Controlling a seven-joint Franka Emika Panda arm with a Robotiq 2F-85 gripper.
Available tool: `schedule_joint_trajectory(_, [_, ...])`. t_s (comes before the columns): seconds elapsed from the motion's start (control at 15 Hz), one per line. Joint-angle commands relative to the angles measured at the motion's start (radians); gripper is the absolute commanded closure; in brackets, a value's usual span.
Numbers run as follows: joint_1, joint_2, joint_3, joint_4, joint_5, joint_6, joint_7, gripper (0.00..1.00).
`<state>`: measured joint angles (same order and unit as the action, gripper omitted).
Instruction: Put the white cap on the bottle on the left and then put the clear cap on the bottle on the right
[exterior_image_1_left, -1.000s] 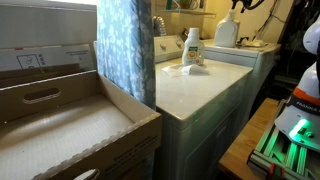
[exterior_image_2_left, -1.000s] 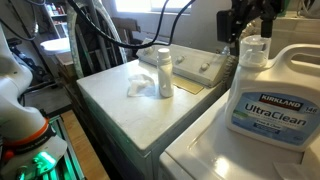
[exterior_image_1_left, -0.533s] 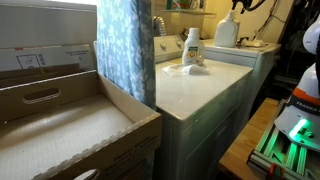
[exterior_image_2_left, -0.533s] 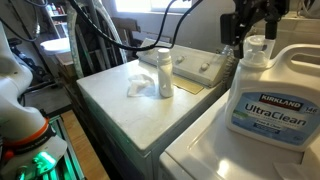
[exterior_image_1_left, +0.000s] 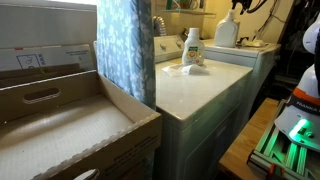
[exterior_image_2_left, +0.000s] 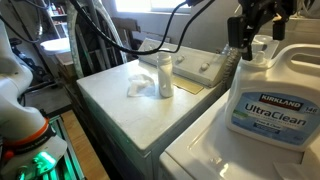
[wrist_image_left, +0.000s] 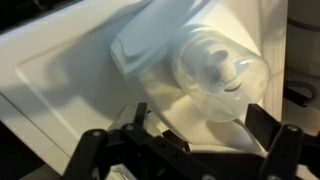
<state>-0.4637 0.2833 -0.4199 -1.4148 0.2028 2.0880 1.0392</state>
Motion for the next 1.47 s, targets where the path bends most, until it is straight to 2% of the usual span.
schedule_joint_trajectory(0.0, [-0.002,0.005,0.005,-0.014,0.002,0.050,-0.045,0.00])
schedule_joint_trajectory(0.33, [0.009,-0.007,0.005,-0.022,-0.009,0.065,-0.076,0.00])
schedule_joint_trajectory(0.6, [0.024,-0.037,-0.002,-0.040,-0.067,0.109,-0.097,0.00])
schedule_joint_trajectory(0.73, [0.024,-0.076,0.012,-0.066,-0.065,0.125,-0.179,0.00])
schedule_joint_trajectory(0.8, [0.016,-0.111,0.030,-0.092,-0.028,0.123,-0.274,0.00])
schedule_joint_trajectory(0.93, [0.014,-0.165,0.047,-0.111,0.016,0.077,-0.382,0.00])
schedule_joint_trajectory(1.13, [0.020,-0.264,0.061,-0.145,0.058,-0.074,-0.493,0.00])
schedule_joint_trajectory(1.4, [0.054,-0.384,0.062,-0.176,-0.008,-0.319,-0.594,0.00])
